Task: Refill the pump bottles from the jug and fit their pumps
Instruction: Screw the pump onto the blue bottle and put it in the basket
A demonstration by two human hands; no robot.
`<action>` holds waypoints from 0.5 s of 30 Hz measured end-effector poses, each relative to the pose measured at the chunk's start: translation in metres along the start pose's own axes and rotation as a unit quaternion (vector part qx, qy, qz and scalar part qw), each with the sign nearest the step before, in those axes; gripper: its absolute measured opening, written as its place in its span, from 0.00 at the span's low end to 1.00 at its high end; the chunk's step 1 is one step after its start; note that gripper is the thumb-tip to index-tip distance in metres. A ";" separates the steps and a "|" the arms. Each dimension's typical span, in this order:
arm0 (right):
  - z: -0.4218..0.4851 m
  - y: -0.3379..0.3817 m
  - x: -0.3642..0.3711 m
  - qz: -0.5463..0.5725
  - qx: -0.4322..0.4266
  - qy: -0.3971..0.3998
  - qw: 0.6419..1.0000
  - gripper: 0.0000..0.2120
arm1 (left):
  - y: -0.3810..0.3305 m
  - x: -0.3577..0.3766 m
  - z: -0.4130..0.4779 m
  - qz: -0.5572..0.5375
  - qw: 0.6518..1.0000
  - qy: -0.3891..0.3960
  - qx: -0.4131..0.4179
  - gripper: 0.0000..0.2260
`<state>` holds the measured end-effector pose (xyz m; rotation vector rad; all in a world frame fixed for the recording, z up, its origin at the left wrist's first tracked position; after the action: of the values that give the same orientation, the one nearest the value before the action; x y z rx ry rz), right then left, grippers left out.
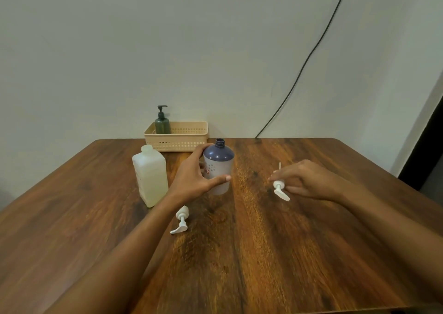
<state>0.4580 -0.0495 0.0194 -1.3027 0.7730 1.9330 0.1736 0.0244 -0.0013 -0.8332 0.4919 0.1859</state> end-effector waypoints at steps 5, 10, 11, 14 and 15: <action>0.023 0.014 -0.037 0.077 0.020 -0.106 0.991 0.19 | -0.001 0.002 0.002 0.005 1.000 -0.001 -0.003 0.41; 0.045 0.020 -0.069 0.168 0.069 -0.209 0.961 0.20 | -0.002 0.002 0.003 0.005 1.000 -0.005 0.005 0.40; 0.048 0.021 -0.077 0.187 0.077 -0.238 0.950 0.20 | -0.002 0.002 0.004 0.005 1.000 -0.004 0.007 0.40; 0.059 0.026 -0.095 0.295 0.081 -0.307 0.901 0.17 | -0.002 0.001 0.005 0.011 1.000 -0.003 0.007 0.40; 0.063 0.029 -0.099 0.347 0.076 -0.319 0.879 0.16 | -0.001 0.002 0.005 0.012 1.000 -0.002 0.005 0.41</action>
<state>0.4279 -0.0381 0.1362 -0.2104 1.0866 2.5705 0.1772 0.0272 0.0018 -0.8169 0.4979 0.2065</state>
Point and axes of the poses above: each hand's wrist, its own z-axis towards the middle knuckle, its own x-axis out of the palm, y = z × x, the point moved 6 cm from there along z, towards the middle knuckle, and after that the axes turned 3 degrees about z, right-handed, at the moved point
